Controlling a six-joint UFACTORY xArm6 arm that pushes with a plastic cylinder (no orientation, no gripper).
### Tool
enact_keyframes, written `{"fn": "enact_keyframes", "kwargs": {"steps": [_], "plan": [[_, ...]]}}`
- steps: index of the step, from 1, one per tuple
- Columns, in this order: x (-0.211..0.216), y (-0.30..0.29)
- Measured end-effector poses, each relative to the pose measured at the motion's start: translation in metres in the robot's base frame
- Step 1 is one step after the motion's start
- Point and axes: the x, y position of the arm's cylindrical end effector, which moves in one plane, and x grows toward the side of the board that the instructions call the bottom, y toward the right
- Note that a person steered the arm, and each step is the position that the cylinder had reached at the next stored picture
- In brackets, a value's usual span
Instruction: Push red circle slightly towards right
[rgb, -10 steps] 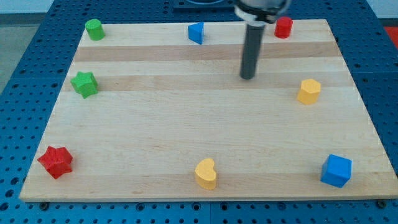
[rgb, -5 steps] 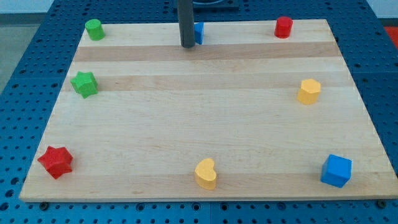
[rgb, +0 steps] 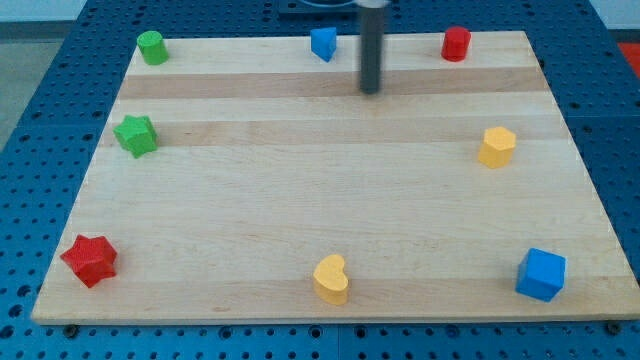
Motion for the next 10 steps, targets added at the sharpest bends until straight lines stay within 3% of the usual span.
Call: {"fn": "enact_keyframes", "kwargs": {"steps": [2, 3, 5, 7, 9, 10], "plan": [[0.000, 0.186], [0.000, 0.220], [-0.002, 0.206], [-0.004, 0.033], [-0.085, 0.027], [-0.084, 0.050]]}}
